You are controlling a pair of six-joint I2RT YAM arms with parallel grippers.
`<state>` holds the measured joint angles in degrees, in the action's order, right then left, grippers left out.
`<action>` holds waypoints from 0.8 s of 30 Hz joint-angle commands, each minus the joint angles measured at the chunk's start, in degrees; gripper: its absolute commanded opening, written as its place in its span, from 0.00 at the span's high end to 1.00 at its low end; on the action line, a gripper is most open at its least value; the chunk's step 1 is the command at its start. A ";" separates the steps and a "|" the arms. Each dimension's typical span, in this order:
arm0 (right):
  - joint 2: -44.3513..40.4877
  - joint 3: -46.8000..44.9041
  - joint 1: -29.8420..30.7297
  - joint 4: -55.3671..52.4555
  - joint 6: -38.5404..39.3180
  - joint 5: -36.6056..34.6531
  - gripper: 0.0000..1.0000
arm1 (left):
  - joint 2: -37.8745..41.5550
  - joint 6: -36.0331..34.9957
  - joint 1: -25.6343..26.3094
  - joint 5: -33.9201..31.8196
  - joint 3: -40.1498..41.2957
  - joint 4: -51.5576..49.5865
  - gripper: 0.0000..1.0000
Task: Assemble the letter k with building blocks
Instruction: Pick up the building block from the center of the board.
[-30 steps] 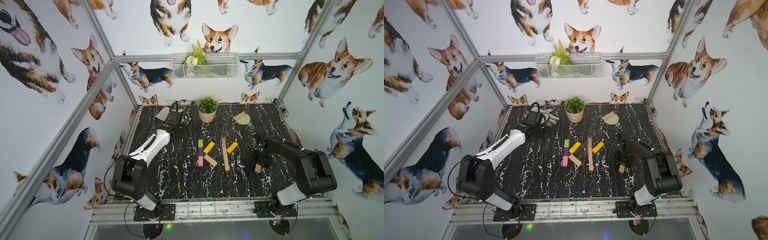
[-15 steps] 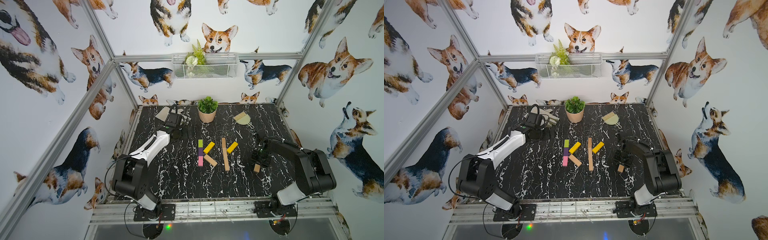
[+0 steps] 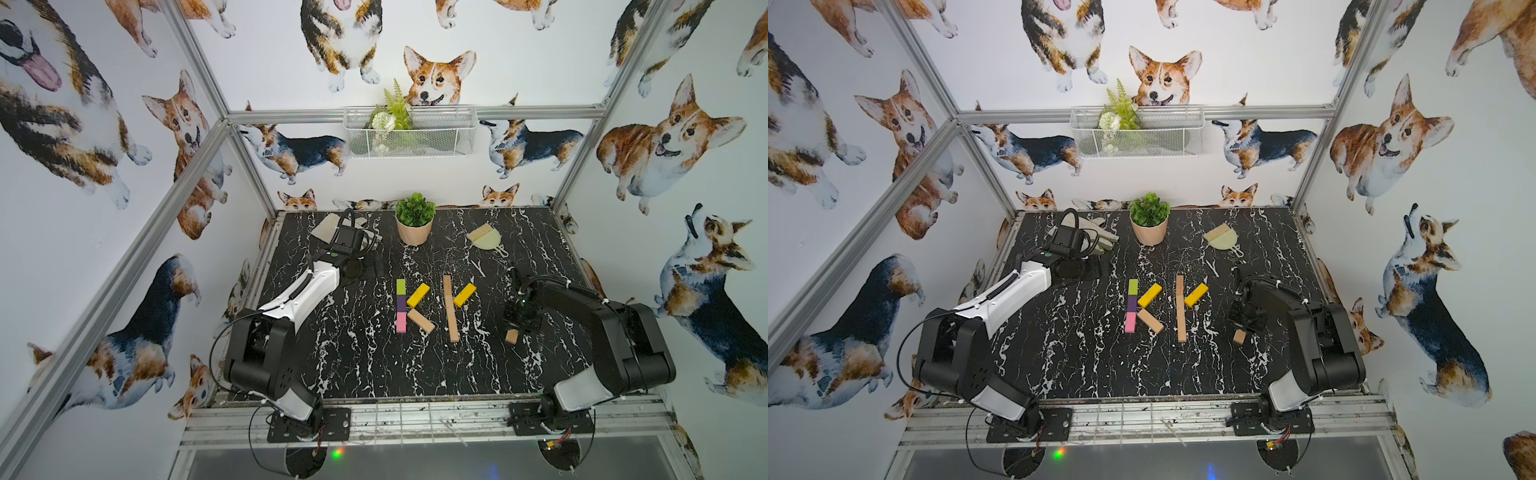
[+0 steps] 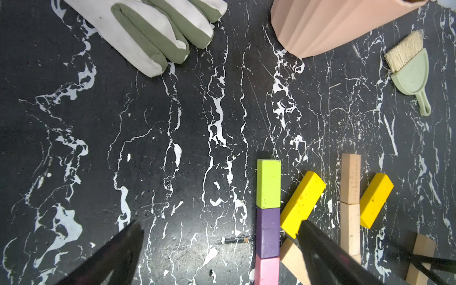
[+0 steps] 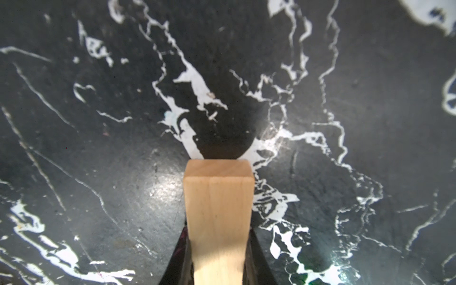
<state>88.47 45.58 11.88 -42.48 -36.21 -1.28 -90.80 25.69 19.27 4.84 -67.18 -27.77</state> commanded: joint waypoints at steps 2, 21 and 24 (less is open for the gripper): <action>0.86 -1.79 0.07 1.62 0.51 -1.71 0.96 | -0.16 0.20 -0.11 0.76 -0.37 1.05 0.00; -3.20 -0.40 0.13 -3.23 1.38 -3.32 0.47 | -0.60 0.49 -0.13 1.28 -0.41 1.45 0.00; -1.70 -0.92 0.07 -1.99 1.27 -3.17 0.49 | -0.47 0.48 -0.11 1.30 -0.39 1.56 0.00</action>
<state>85.60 45.17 11.90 -44.25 -34.89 -3.33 -91.37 25.74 19.27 5.67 -67.20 -27.75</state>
